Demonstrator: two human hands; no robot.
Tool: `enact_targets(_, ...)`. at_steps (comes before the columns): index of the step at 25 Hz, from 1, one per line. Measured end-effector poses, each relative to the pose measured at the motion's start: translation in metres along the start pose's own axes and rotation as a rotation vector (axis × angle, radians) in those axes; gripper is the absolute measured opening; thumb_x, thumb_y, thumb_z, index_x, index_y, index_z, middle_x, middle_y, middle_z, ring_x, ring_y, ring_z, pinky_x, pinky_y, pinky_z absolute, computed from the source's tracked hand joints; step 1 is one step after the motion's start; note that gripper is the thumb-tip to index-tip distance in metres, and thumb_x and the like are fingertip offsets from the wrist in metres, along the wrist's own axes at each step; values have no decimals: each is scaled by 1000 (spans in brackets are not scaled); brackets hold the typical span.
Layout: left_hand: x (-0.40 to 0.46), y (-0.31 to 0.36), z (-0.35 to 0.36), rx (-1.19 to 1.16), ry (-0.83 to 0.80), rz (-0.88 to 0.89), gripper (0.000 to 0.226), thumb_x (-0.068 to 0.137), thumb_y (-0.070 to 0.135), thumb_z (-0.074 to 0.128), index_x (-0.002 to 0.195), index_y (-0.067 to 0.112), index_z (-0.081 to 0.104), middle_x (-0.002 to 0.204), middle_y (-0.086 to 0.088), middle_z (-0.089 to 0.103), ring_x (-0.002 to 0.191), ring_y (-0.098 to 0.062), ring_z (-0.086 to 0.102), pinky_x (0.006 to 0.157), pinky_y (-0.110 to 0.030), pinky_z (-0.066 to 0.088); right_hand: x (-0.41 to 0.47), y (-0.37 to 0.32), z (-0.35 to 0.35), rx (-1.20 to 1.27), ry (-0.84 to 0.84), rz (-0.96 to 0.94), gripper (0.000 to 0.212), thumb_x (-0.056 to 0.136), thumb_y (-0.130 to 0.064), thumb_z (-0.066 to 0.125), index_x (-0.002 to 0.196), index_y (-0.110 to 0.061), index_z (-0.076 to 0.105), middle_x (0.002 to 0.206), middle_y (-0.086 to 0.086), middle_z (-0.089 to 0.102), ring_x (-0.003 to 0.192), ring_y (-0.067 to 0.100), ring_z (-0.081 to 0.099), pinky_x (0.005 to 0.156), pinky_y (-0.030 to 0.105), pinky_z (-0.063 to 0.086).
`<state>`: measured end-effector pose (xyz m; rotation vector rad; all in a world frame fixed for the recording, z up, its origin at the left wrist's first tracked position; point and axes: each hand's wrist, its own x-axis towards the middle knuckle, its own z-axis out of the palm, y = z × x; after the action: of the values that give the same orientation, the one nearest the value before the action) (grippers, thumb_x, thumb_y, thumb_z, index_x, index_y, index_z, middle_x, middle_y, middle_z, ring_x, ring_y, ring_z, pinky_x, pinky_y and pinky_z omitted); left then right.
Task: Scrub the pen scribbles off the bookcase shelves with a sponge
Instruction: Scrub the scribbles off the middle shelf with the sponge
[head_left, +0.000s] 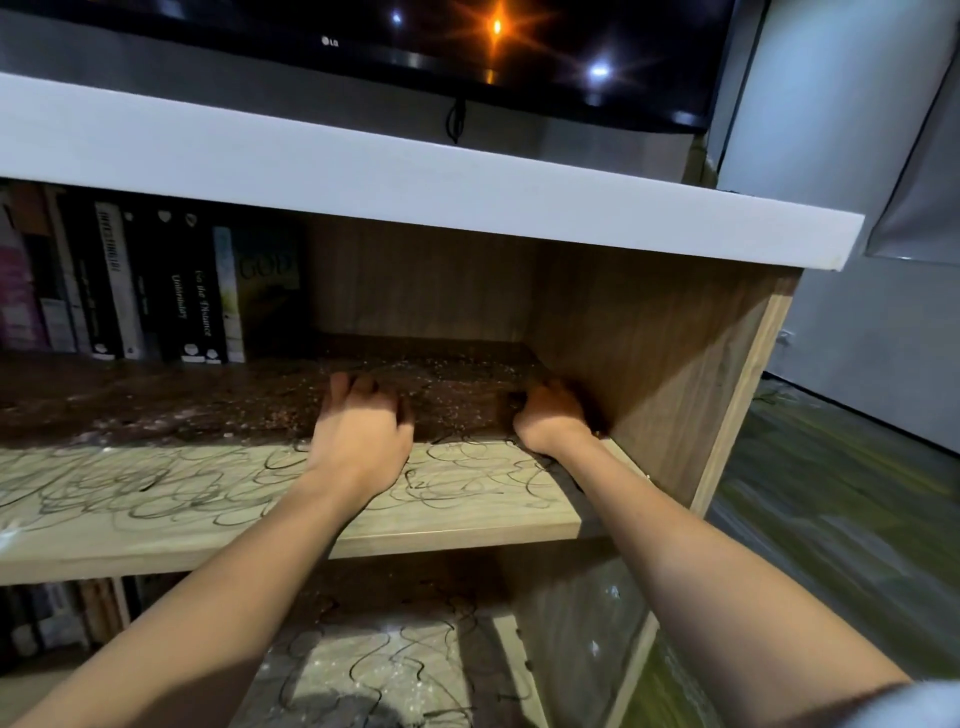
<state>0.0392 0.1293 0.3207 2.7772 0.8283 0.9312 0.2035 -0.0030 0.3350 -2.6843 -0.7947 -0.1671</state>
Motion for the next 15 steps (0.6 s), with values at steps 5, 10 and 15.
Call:
enact_targets(5,18,-11,5,-9,-6,29,32,94,29,45,111,9,64,121,-11,57,120,-30,37,100,-37,37,2,7,-18,402,35,-256,59,83,12,46,132,-20,50,131,7,54,118,24,54,92,26,47)
enact_targets(10,60,-41,9,168,61,243,27,87,21,56,107,6,67,110,-18,62,111,-37,45,88,-43,40,26,13,5,38,40,67,30,92,-19,48,120,-15,60,124,11,60,117,33,54,100,41,45)
enact_targets(15,91,-56,25,73,45,131,24,85,22,51,95,8,68,99,-21,65,99,-41,55,91,-47,43,51,4,10,255,-19,-13,39,91,-4,48,129,-10,55,131,13,56,120,29,54,99,35,46)
